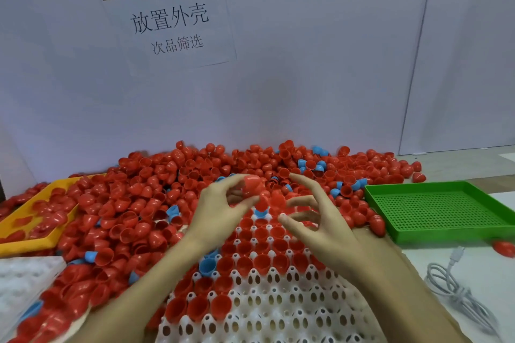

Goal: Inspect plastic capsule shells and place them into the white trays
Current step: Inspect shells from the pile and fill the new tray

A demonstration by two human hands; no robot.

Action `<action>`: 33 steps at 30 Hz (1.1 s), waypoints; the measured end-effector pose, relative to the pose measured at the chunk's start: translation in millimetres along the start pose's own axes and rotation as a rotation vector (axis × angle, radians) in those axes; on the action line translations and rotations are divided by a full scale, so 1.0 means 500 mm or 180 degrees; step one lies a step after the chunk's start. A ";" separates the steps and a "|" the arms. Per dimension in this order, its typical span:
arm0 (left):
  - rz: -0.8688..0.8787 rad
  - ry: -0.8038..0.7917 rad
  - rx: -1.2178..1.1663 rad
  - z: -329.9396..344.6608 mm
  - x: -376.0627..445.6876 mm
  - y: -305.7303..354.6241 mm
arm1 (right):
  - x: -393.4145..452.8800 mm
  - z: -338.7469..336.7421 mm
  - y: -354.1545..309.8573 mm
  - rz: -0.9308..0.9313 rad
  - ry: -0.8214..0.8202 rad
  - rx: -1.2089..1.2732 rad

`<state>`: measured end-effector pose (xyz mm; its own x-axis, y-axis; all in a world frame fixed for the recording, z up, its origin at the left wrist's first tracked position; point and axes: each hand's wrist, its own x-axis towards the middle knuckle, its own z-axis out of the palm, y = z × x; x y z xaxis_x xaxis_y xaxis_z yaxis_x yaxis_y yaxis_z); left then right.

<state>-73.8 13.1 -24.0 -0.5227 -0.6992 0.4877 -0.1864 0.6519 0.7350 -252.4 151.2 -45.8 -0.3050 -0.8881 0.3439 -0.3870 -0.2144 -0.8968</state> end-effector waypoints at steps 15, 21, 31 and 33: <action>-0.0479 0.0100 -0.0648 -0.045 -0.155 0.006 | -0.016 0.032 -0.016 -0.0048 -0.0660 0.0085; -0.0357 0.1127 0.1045 -0.165 -0.132 -0.064 | -0.019 0.011 -0.025 0.0287 -0.0820 0.0751; -0.0461 0.0713 0.2365 -0.168 -0.145 -0.100 | -0.016 0.003 -0.033 0.0511 -0.0800 0.1035; 0.0140 0.0923 0.2046 -0.138 -0.147 -0.071 | -0.017 0.005 -0.034 0.0509 -0.0815 0.0974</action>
<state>28.7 21.0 -53.3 -0.3150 -0.6601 0.6820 -0.6713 0.6629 0.3315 -241.3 161.4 -34.2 -0.0996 -0.9839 0.1484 -0.0647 -0.1425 -0.9877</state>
